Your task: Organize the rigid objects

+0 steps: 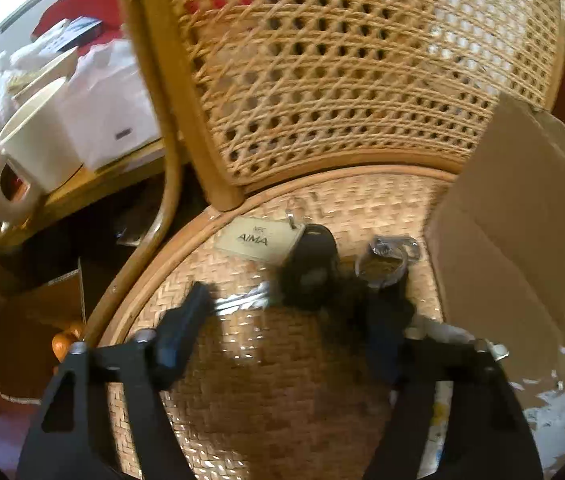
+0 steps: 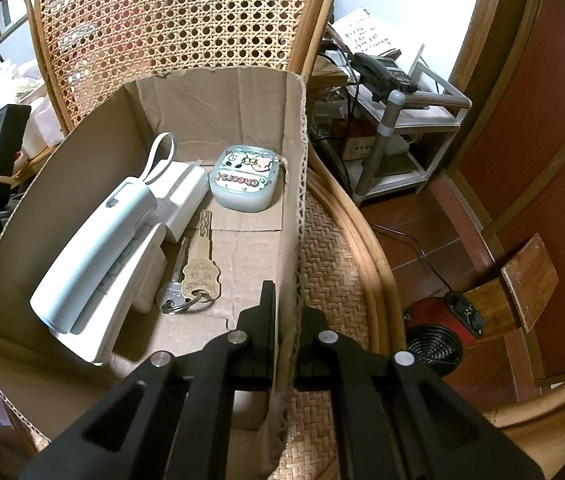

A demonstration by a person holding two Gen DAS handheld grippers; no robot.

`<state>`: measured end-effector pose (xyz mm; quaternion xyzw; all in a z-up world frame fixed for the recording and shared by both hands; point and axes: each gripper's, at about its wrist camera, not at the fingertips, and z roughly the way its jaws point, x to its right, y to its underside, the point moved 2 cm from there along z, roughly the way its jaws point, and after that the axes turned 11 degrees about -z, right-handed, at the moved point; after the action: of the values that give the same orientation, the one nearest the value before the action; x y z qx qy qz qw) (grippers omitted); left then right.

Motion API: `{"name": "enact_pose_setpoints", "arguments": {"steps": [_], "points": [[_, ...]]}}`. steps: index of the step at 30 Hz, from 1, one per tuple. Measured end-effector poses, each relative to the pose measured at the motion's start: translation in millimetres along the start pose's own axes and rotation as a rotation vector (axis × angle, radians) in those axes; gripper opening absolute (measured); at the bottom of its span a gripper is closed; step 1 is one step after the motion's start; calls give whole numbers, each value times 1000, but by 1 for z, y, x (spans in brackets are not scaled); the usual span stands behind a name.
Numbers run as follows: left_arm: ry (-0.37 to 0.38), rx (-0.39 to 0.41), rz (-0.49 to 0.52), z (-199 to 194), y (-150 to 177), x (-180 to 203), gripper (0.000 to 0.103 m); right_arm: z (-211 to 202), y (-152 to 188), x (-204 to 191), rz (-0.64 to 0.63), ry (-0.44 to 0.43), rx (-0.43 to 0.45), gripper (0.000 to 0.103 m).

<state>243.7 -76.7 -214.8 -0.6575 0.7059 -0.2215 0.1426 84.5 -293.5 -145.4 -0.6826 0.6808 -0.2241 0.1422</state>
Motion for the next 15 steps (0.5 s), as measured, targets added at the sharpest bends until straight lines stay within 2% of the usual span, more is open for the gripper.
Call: {"name": "enact_pose_setpoints", "arguments": {"steps": [1,3,6,9,10,15], "points": [[6,1,13,-2,0,3,34,0,0,0,1,1,0,7],[7,-4,31,-6,0,8,19,0,-1,0,3,3,-1,7],[-1,-3,66,-7,1,16,18,1,-1,0,2,3,-1,7],[18,-23,33,-12,1,18,17,1,-1,0,1,2,0,7],[31,-27,22,-12,1,15,9,0,-1,-1,0,2,1,7],[69,-11,24,-23,0,7,7,1,0,-1,-2,1,1,7]]}}
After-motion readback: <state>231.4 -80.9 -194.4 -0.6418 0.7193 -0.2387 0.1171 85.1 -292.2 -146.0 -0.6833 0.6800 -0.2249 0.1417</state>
